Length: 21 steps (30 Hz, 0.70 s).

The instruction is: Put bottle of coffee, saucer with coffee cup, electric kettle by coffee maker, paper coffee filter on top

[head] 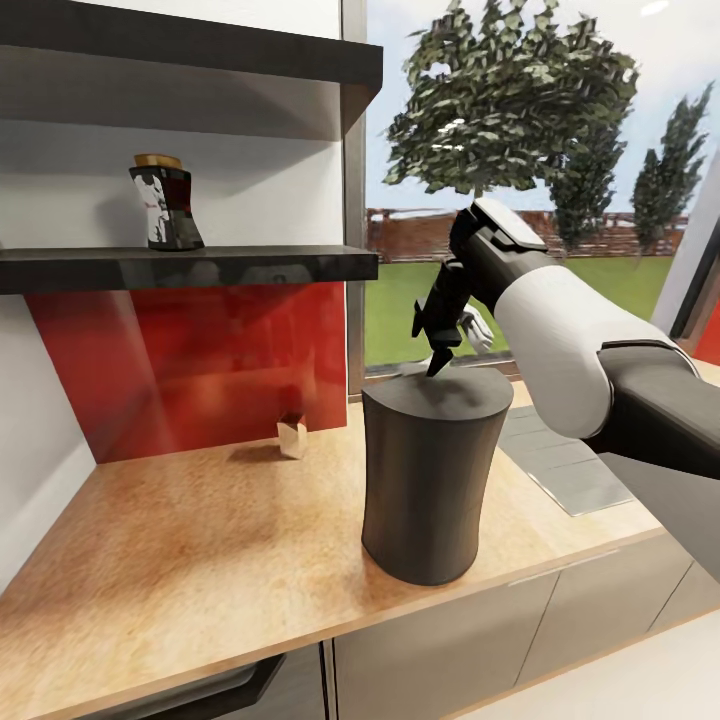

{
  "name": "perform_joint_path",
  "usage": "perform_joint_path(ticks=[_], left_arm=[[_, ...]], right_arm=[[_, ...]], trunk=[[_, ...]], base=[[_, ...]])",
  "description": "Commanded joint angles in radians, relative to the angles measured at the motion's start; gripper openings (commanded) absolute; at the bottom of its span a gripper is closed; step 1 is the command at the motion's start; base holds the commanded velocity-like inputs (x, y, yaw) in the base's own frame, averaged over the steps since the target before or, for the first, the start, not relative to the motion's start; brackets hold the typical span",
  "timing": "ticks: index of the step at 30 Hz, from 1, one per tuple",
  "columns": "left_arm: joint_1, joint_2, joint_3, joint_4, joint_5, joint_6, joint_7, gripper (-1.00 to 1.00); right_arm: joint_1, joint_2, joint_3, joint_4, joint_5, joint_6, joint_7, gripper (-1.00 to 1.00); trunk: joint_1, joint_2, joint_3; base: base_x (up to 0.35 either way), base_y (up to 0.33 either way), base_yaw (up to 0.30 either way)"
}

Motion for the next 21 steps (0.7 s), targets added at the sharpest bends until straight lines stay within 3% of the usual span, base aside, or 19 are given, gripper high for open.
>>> perform_joint_path(ticks=[1,6,18,21], left_arm=[[-0.001,0.0,0.001,0.002,0.007,-0.002,0.001,1.0],[-0.002,0.0,0.001,0.0,0.006,-0.001,0.0,1.0],[-0.004,-0.002,0.001,-0.005,0.006,0.004,0.0,1.0],[-0.004,0.0,0.002,-0.005,0.006,0.004,0.0,1.0]], right_arm=[[0.0,0.0,-0.006,-0.013,0.003,0.0,-0.002,1.0],[0.0,0.0,-0.005,-0.165,0.001,0.015,-0.002,1.0],[0.0,0.0,-0.005,-0.32,0.0,0.019,-0.002,1.0],[0.0,0.0,-0.006,-0.45,-0.001,0.064,-0.002,1.0]], trunk=[[0.0,-0.001,-0.001],[0.0,-0.001,-0.001],[0.0,-0.001,-0.001],[0.0,-0.001,-0.001]], base=[[0.0,0.0,0.0],[0.0,0.0,0.0],[0.0,0.0,0.0],[0.0,0.0,0.0]])
